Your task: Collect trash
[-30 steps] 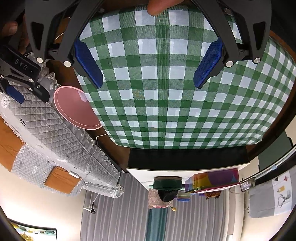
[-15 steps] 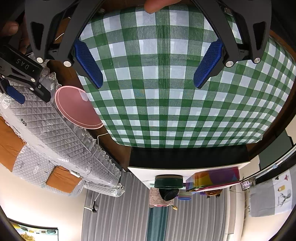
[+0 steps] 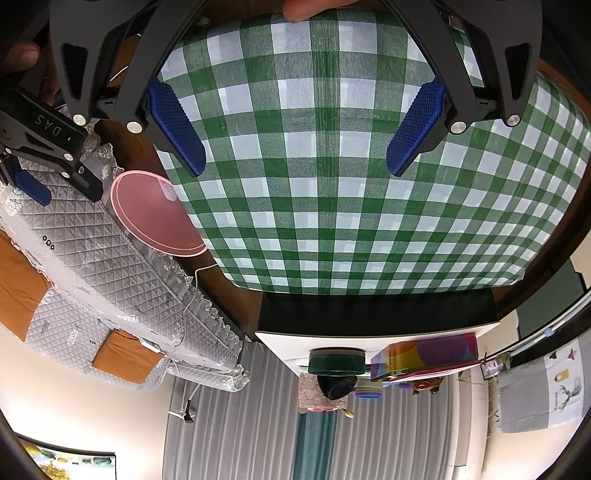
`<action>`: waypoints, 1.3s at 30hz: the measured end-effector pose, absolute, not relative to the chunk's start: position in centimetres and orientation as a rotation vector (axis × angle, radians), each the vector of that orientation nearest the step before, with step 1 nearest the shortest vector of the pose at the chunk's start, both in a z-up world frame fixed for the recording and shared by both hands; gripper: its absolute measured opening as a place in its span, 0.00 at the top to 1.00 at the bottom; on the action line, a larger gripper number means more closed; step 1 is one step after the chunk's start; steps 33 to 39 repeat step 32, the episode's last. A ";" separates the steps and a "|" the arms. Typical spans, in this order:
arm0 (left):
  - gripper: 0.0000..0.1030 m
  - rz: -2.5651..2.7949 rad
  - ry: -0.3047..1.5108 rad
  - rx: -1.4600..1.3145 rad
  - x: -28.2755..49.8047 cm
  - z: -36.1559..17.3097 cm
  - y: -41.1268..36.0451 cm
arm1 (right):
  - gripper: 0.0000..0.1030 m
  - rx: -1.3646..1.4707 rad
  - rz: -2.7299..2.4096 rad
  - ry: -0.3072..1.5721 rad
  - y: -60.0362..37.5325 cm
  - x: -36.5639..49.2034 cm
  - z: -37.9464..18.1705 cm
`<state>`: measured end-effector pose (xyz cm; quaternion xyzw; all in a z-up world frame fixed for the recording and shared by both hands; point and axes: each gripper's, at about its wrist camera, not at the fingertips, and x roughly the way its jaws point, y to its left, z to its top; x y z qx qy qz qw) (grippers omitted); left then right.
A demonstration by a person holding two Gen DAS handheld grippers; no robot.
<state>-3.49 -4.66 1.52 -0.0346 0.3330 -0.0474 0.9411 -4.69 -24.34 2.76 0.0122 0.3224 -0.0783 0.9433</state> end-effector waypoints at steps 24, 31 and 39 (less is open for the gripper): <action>0.08 -0.100 0.690 -0.057 -3.7 1.3 -4.8 | 0.05 0.028 -0.158 0.663 -24.5 -4.9 3.0; 0.08 -0.087 0.704 -0.058 -3.6 1.2 -4.7 | 0.05 0.028 -0.158 0.663 -24.5 -4.9 3.0; 0.08 -0.088 0.705 -0.058 -3.5 1.2 -4.7 | 0.05 0.028 -0.158 0.663 -24.5 -4.9 3.0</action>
